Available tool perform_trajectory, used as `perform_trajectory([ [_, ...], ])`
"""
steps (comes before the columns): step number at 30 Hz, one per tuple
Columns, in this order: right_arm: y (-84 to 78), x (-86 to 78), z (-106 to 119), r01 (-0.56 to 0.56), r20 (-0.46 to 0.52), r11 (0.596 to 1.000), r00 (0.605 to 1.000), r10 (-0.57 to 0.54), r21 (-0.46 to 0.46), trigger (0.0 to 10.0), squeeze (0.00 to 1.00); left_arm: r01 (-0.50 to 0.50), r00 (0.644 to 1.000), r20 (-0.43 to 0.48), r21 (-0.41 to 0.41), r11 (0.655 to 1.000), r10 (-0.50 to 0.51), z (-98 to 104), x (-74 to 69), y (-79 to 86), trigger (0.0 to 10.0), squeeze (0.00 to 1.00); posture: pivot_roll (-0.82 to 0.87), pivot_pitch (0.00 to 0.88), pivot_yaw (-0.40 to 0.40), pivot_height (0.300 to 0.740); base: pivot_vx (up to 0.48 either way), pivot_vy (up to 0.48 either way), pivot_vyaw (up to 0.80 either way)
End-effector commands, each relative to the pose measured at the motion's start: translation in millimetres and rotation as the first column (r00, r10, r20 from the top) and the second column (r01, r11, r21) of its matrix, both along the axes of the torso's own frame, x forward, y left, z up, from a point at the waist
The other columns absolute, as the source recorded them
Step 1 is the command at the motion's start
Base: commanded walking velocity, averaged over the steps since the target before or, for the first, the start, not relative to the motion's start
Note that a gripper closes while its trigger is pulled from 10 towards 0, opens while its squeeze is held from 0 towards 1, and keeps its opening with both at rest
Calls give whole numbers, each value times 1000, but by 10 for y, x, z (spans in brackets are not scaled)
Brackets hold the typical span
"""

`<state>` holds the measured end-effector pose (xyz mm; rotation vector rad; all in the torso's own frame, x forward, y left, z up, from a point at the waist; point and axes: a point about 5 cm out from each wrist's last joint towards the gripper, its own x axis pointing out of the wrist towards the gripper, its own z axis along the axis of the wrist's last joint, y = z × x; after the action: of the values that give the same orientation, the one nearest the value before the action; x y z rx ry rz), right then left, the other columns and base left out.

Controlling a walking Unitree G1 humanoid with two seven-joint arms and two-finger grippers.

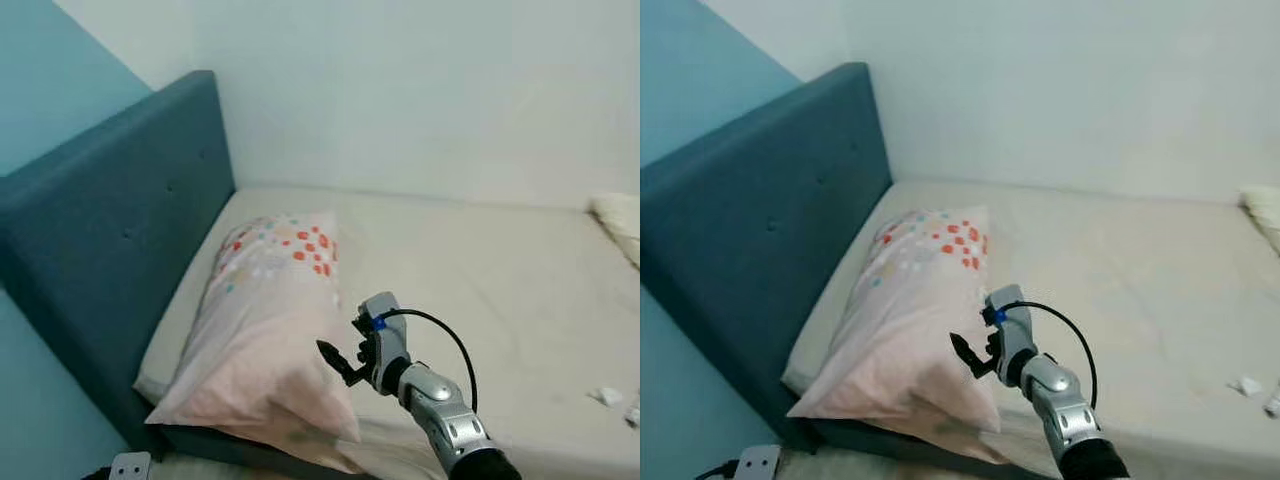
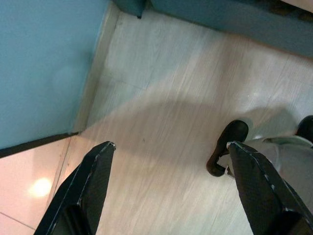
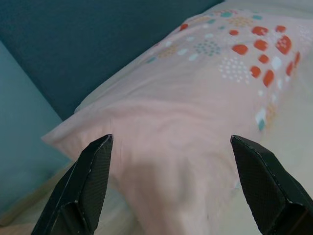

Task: Clean up the room

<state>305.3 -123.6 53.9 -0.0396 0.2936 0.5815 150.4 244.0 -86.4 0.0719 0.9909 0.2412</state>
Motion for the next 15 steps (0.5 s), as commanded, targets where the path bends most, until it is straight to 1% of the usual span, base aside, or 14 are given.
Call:
perform_trajectory([
  [1, -10, 13, -16, 1, -3, 1000, 1000, -1, -11, 10000, 0, 18, 1000, -5, 6, 1000, -18, 17, 34, 20, 10000, 0, 54, 0, -29, 730, 0, 0, 744],
  [2, -10, 13, -16, 1, -3, 1000, 1000, -1, -11, 10000, 0, 18, 1000, -5, 6, 1000, -18, 17, 34, 20, 10000, 0, 54, 0, -29, 730, 0, 0, 744],
  [6, -6, 2, -50, -16, -6, 999, 1000, 16, -36, 10000, 0, 34, 999, 8, 2, 999, -34, 39, 116, -17, 10000, 0, 49, 0, -27, 730, 0, 0, 739],
  [9, -9, 4, -68, -14, -9, 999, 1000, 14, -39, 10000, 0, 36, 999, 10, 1, 999, -36, 41, 127, -26, 10000, 0, 49, 0, -27, 730, 0, 0, 742],
  [14, -103, -34, -222, 38, -62, 998, 997, -42, -54, 10000, 0, 47, 999, -1, -8, 999, -47, 32, 130, -59, 10000, 0, 48, 0, -23, 730, 0, 0, 742],
  [15, -103, -34, -222, 38, -62, 998, 997, -42, -54, 10000, 0, 47, 999, -1, -8, 999, -47, 32, 130, -59, 10000, 0, 48, 0, -23, 730, 0, 0, 744],
])
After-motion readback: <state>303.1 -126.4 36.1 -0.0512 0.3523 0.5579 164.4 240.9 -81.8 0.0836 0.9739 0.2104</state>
